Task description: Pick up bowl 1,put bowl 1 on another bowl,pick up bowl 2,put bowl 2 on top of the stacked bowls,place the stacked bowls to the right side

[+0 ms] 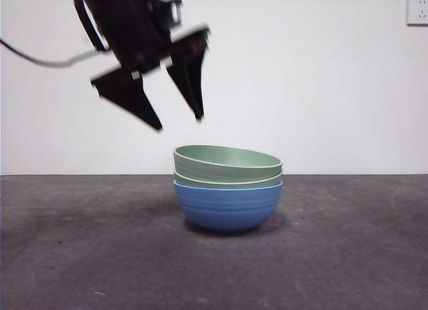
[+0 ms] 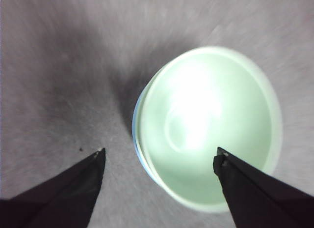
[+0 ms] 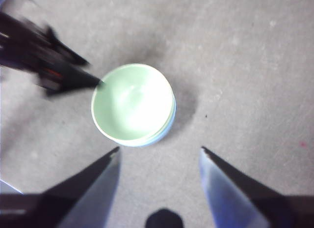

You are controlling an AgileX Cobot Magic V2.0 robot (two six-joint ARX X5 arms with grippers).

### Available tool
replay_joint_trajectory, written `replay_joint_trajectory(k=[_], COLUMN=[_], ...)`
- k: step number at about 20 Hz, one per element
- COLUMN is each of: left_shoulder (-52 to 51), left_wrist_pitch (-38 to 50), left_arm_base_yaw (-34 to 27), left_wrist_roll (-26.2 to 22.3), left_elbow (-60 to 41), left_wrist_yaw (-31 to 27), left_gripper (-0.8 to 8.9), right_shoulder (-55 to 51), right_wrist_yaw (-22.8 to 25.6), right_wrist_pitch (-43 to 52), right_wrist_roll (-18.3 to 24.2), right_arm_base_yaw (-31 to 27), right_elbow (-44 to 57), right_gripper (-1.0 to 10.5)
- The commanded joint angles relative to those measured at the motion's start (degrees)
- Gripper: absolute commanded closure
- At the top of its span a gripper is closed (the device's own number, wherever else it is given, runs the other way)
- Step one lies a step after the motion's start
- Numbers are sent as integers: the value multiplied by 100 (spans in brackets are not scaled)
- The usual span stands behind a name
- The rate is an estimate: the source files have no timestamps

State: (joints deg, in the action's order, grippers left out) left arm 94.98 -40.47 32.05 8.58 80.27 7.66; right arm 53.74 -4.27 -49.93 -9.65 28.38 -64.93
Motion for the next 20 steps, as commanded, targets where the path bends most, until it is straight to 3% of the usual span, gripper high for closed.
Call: replay_joint_trajectory(k=[1,9,12,19,20], left_shoulder=[-481,-2509,-3069,-3504,-3504], left_wrist_pitch=[-319,-1086,-1314,-1838,-1853], left_arm_base_yaw=[11,17,17,17,17], left_wrist_roll=[13,-111,-109,-109,-109], left_elbow=[94,186,186,186,186], left_wrist_yaw=[-7,-11,-11,-13,-15], left_gripper=[440,440,440,440,440], right_shoulder=[337,2310,3163,4478,4583], right_wrist_yaw=[7,-83,-479,-483,-490], right_wrist_pitch=[68,1045,1604,2334,2352], right_wrist_roll=[31,-66,-282,-570,-603], right_arm_base_yaw=[2,2,-31,-31,-31], right_elbow=[-4,-4,-4,-4,-4], right_gripper=[456,439,442,453,506])
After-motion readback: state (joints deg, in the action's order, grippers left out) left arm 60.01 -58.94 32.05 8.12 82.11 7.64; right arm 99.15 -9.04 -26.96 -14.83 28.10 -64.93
